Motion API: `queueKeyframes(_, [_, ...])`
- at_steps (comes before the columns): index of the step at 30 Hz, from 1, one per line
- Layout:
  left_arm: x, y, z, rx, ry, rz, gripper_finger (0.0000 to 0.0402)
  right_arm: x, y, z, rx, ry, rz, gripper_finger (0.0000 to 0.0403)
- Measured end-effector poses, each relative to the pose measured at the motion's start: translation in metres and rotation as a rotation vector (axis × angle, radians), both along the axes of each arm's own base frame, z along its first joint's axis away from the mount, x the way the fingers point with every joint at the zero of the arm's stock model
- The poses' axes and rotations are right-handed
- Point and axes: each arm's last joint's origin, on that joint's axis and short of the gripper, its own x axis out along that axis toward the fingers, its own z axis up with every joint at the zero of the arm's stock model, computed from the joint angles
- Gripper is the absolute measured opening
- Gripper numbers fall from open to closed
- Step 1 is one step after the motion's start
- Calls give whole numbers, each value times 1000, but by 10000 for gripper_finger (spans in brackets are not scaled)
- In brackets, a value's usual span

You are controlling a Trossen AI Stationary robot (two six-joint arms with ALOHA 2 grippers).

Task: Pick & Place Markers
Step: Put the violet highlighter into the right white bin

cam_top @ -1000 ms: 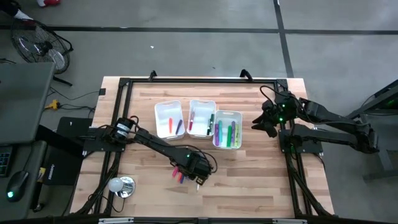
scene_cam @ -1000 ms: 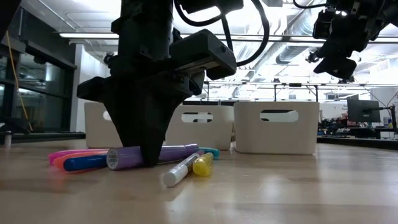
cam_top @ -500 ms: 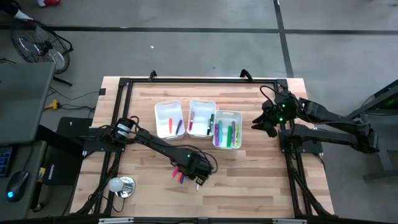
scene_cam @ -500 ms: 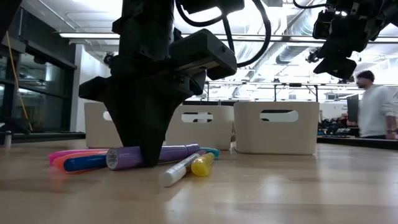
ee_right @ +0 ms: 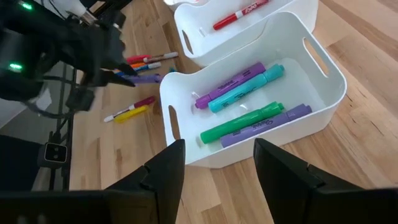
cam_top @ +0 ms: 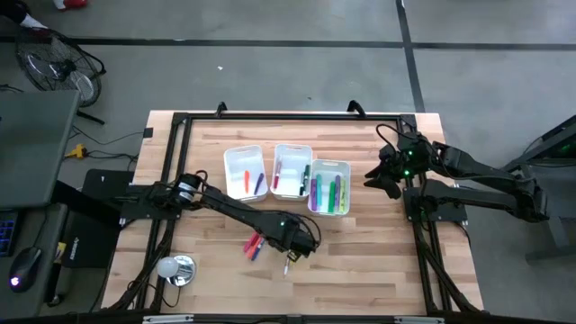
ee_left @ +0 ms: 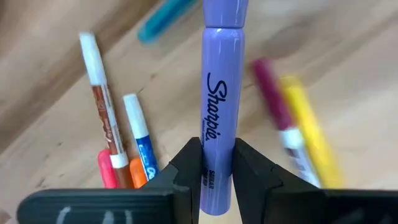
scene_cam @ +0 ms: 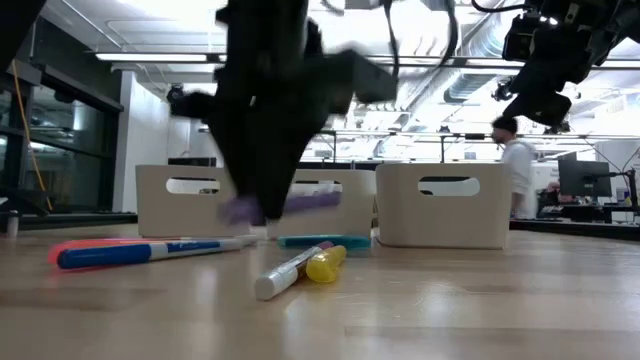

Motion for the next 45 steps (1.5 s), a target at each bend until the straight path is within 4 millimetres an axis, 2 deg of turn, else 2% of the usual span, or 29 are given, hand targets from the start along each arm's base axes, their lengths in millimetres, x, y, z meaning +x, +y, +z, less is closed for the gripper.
queueKeyframes(5, [9,-1,32,45,-99,-15,60,3,1,4,19,-61,54,181])
queueKeyframes(13, [19,2,61,106,-232,-2,60,6,3,10,51,-151,159,181])
queueKeyframes(22, [47,19,106,214,-544,-45,60,10,4,21,65,-288,288,181])
queueKeyframes(32, [75,55,136,284,-814,-55,60,12,4,26,37,-344,295,181])
queueKeyframes(38, [82,72,142,290,-869,-50,60,15,2,35,21,-427,296,181])
queueKeyframes(45, [87,79,148,306,-928,-88,60,16,2,42,5,-489,291,181])
